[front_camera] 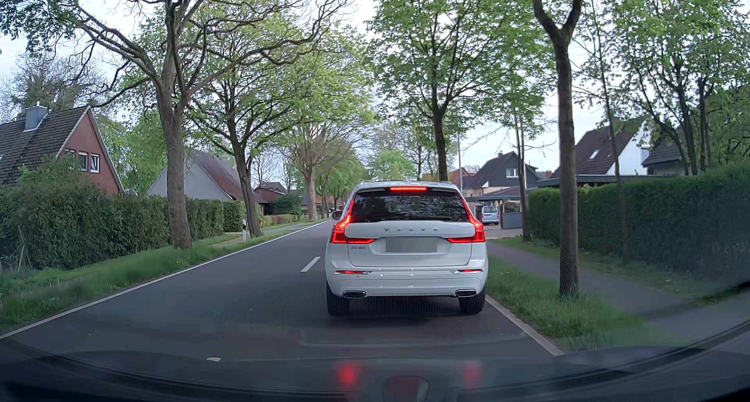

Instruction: Follow the waypoints while adhering to traffic rules and regulations

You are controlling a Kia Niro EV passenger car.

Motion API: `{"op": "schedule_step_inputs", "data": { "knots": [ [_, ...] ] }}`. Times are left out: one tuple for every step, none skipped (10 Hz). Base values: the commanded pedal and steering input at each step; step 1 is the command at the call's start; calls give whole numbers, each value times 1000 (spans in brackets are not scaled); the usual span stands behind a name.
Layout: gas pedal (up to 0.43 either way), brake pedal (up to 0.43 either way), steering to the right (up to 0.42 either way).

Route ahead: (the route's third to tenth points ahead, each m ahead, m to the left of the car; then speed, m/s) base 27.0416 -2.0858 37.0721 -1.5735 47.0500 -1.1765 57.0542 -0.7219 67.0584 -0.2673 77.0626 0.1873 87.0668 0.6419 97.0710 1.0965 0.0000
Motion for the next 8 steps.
{"op": "schedule_step_inputs", "data": {
  "knots": [
    [0, 134, -5],
    [0, 134, -5],
    [0, 140, -5],
    [0, 140, -5],
    [0, 134, -5],
    [0, 140, -5],
    [0, 140, -4],
    [0, 140, -5]
  ]
}}
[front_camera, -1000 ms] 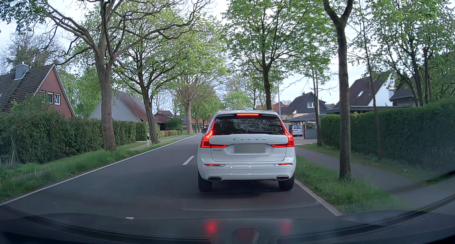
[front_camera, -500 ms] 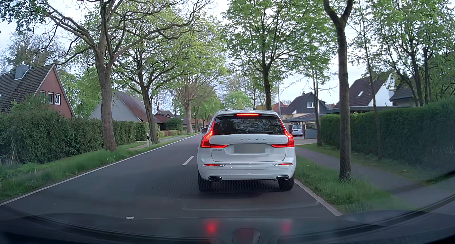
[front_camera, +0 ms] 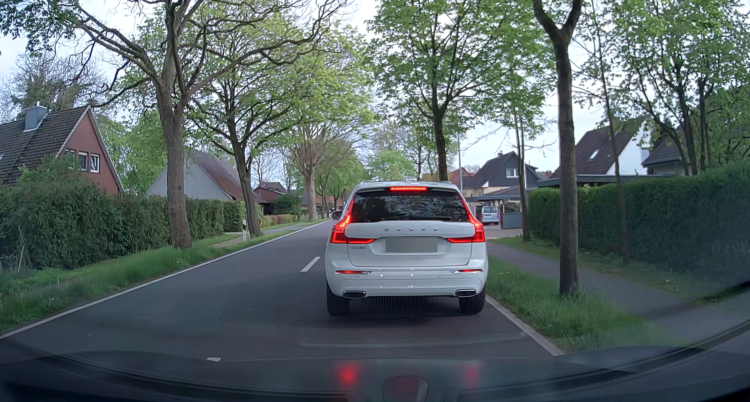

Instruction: Follow the waypoints while adhering to traffic rules and regulations

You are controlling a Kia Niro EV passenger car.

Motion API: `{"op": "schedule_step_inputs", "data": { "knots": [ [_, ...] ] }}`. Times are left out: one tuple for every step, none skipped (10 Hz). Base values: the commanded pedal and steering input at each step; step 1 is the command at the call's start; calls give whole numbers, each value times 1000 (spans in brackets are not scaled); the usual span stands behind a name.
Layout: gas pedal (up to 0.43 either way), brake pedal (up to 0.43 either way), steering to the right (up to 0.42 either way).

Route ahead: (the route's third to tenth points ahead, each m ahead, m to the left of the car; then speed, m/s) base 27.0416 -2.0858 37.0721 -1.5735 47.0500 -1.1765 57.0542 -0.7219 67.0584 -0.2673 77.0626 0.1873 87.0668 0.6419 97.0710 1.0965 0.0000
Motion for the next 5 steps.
{"op": "schedule_step_inputs", "data": {
  "knots": [
    [0, 140, -5],
    [0, 134, -5],
    [0, 140, -5],
    [0, 140, -5],
    [0, 134, -5]
  ]
}}
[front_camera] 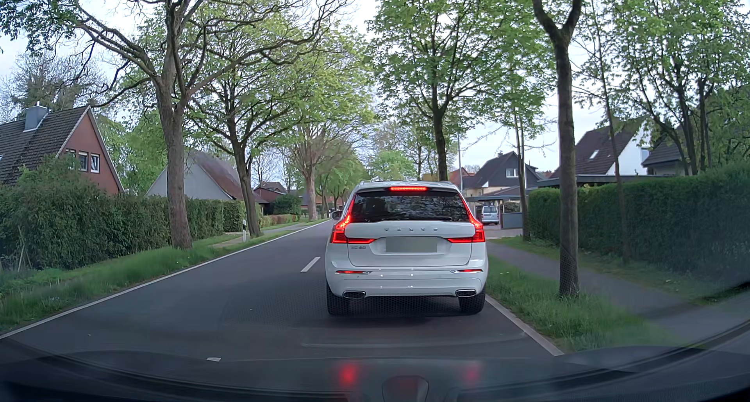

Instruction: Follow the waypoints while adhering to traffic rules and regulations

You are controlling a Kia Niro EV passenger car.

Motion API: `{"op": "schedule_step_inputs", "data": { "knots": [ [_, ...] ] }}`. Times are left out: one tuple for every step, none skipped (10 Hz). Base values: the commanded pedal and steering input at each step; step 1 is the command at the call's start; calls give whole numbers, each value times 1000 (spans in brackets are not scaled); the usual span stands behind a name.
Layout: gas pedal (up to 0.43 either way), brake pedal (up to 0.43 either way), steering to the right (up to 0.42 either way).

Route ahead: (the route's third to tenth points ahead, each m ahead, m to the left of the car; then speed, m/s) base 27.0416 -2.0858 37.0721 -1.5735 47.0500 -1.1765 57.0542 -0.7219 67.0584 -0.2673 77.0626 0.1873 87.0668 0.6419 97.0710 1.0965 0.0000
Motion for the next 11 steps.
{"op": "schedule_step_inputs", "data": {
  "knots": [
    [0, 140, -5],
    [0, 140, -5],
    [0, 134, -5],
    [0, 134, -5],
    [0, 134, -5],
    [0, 134, -5],
    [0, 140, -5],
    [0, 134, -5],
    [0, 140, -5],
    [0, 140, -5],
    [0, 140, -5]
  ]
}}
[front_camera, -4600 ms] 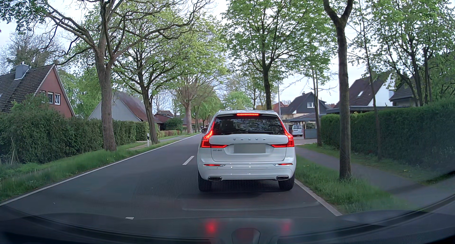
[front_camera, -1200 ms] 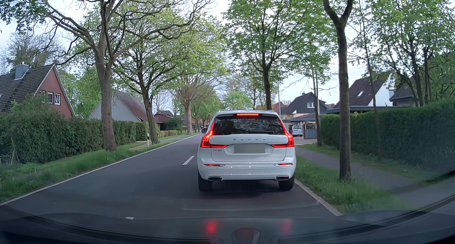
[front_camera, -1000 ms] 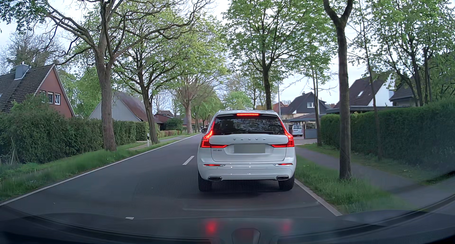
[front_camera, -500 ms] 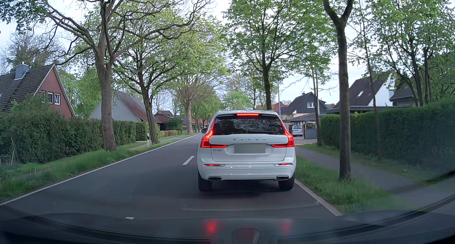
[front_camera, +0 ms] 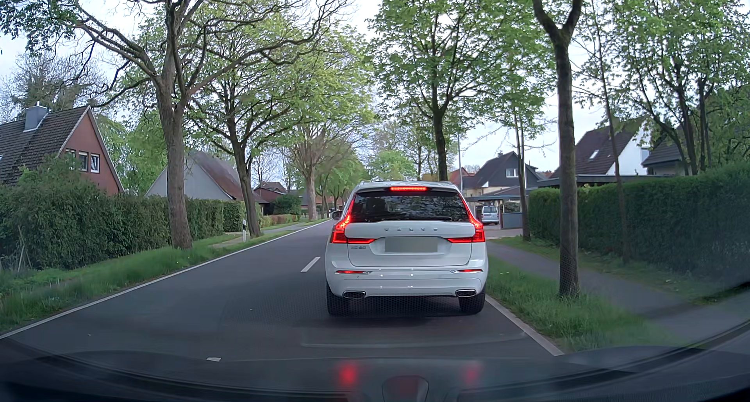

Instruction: Follow the waypoints while adhering to traffic rules and regulations

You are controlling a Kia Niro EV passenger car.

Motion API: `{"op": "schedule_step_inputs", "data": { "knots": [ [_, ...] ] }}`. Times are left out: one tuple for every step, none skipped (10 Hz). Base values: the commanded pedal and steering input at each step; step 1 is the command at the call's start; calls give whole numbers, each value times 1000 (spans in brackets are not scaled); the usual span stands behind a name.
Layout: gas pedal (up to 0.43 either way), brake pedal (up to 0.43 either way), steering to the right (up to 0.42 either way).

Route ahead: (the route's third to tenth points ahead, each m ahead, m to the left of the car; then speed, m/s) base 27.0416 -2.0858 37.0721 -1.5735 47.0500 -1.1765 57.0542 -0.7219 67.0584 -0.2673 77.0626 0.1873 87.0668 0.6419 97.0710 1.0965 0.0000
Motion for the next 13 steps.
{"op": "schedule_step_inputs", "data": {
  "knots": [
    [0, 134, -5],
    [0, 140, -5],
    [0, 134, -5],
    [0, 140, -5],
    [0, 140, -5],
    [0, 140, -5],
    [0, 140, -5],
    [0, 140, -5],
    [0, 140, -5],
    [0, 140, -5],
    [0, 140, -5],
    [0, 140, -5],
    [0, 140, -5]
  ]
}}
